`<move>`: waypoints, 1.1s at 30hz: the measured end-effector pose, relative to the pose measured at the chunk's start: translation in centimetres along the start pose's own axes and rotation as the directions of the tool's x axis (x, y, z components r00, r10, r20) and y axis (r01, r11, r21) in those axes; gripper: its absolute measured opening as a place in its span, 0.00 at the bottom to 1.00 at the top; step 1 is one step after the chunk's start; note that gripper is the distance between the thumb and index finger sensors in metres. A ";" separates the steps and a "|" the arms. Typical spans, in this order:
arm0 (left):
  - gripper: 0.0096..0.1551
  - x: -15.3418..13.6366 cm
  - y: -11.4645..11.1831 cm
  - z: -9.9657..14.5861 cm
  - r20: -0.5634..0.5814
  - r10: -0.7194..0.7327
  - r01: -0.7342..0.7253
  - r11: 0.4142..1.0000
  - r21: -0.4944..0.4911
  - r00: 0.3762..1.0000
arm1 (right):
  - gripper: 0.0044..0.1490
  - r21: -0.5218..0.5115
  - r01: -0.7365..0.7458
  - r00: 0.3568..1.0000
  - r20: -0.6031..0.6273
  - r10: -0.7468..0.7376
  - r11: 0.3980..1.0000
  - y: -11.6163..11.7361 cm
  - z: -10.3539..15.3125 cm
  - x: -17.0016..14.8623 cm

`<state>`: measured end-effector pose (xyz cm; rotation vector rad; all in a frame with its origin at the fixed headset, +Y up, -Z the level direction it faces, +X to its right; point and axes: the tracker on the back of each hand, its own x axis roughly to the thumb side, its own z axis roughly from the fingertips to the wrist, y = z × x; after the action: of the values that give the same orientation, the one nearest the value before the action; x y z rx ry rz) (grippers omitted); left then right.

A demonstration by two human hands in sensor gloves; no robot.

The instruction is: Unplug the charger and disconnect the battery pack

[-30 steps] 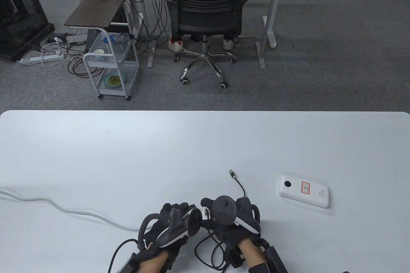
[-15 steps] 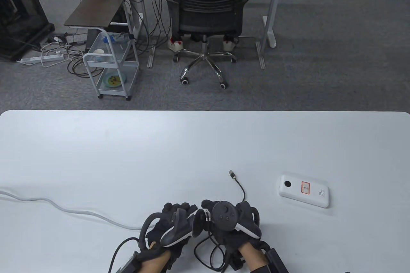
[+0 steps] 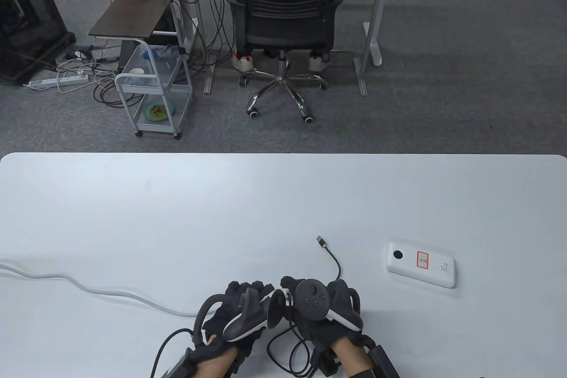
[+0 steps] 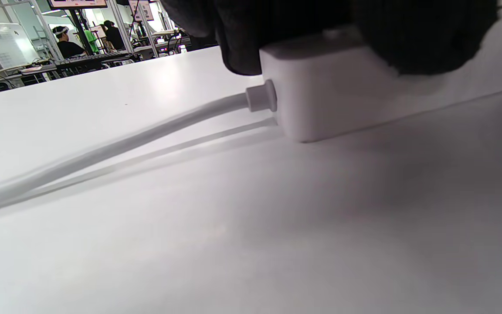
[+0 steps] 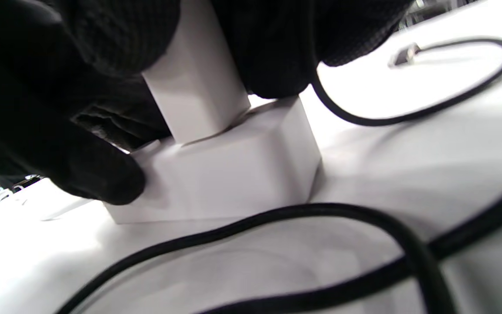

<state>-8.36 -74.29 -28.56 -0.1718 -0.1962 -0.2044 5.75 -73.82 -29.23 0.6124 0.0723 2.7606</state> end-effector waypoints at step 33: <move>0.43 0.6 0.2 0.2 -0.001 -0.015 0.015 1.000 0.007 1.000 | 0.46 0.038 0.029 0.998 -0.065 -0.027 0.999 0.0 0.0 -0.2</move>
<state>-7.78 -74.16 -28.25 -0.1635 -0.1976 -0.2186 5.95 -73.86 -29.35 0.5286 0.1482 2.7574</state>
